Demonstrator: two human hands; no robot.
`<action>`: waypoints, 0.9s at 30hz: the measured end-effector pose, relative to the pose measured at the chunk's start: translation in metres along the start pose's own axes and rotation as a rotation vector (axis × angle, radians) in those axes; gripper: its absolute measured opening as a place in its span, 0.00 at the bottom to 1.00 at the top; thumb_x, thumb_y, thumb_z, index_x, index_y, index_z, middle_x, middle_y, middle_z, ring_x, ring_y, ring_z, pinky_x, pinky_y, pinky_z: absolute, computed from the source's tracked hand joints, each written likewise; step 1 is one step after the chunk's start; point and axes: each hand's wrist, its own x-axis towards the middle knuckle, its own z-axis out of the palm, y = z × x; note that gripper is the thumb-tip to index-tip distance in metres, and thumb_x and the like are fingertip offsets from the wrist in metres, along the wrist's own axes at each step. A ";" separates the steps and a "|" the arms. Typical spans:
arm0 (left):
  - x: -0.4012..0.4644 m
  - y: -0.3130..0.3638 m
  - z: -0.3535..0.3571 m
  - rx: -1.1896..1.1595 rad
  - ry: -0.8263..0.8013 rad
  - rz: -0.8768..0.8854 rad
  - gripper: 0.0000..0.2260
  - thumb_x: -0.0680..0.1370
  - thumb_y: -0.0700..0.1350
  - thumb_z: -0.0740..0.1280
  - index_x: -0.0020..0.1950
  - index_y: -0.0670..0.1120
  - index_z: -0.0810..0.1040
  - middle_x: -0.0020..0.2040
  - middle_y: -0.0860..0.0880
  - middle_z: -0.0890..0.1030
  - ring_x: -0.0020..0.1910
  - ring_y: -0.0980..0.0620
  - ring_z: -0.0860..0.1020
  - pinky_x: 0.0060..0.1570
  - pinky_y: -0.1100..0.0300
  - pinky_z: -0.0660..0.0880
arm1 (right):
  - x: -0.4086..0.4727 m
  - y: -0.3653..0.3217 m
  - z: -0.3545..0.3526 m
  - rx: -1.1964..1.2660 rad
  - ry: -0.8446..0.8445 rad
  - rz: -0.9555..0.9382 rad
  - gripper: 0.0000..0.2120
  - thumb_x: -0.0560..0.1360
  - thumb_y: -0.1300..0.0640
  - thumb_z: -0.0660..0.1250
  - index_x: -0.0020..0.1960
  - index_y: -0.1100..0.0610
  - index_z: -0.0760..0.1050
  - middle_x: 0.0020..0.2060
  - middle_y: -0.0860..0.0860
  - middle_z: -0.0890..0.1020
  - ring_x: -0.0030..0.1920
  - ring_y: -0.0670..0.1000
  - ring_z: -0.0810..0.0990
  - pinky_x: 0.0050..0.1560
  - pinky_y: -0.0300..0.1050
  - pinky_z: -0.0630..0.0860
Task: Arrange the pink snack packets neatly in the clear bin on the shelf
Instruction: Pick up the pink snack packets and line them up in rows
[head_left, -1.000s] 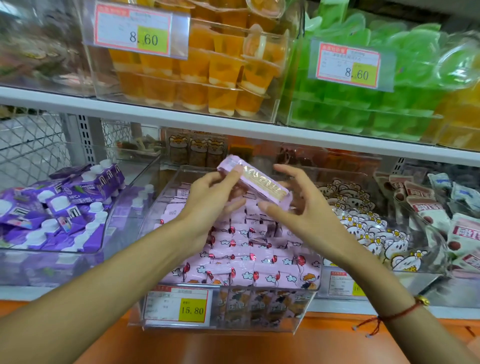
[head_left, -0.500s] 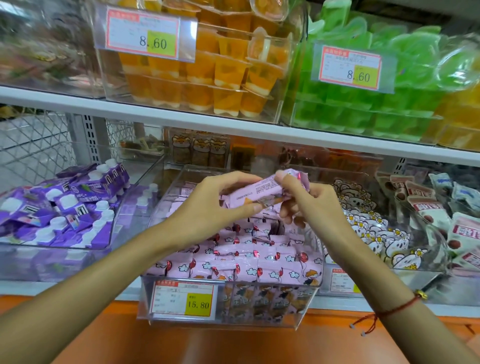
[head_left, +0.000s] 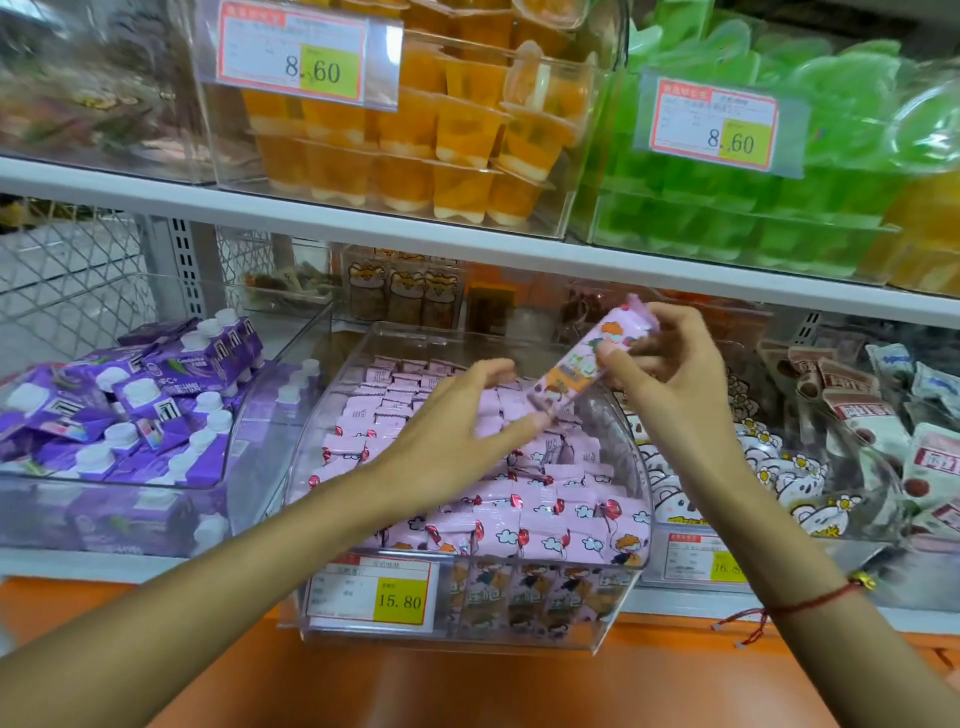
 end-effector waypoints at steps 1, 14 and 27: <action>-0.003 -0.003 0.001 0.151 -0.034 0.030 0.26 0.77 0.60 0.60 0.73 0.53 0.62 0.69 0.56 0.68 0.62 0.58 0.68 0.60 0.60 0.65 | 0.002 0.003 -0.003 -0.029 0.050 0.008 0.16 0.74 0.60 0.70 0.58 0.54 0.69 0.41 0.50 0.78 0.35 0.41 0.78 0.43 0.42 0.78; -0.007 -0.012 -0.004 0.729 -0.248 0.186 0.18 0.82 0.58 0.49 0.66 0.57 0.70 0.64 0.59 0.73 0.58 0.54 0.70 0.57 0.56 0.68 | 0.003 0.002 -0.015 -0.678 -0.292 -0.196 0.16 0.71 0.53 0.72 0.56 0.53 0.72 0.44 0.51 0.80 0.46 0.53 0.76 0.42 0.47 0.71; -0.007 -0.012 -0.003 0.683 -0.234 0.168 0.17 0.81 0.58 0.52 0.66 0.57 0.70 0.64 0.59 0.72 0.60 0.55 0.68 0.58 0.56 0.66 | -0.005 0.021 0.009 -1.047 -0.670 -0.464 0.14 0.78 0.54 0.59 0.59 0.45 0.78 0.55 0.48 0.79 0.57 0.51 0.70 0.54 0.46 0.64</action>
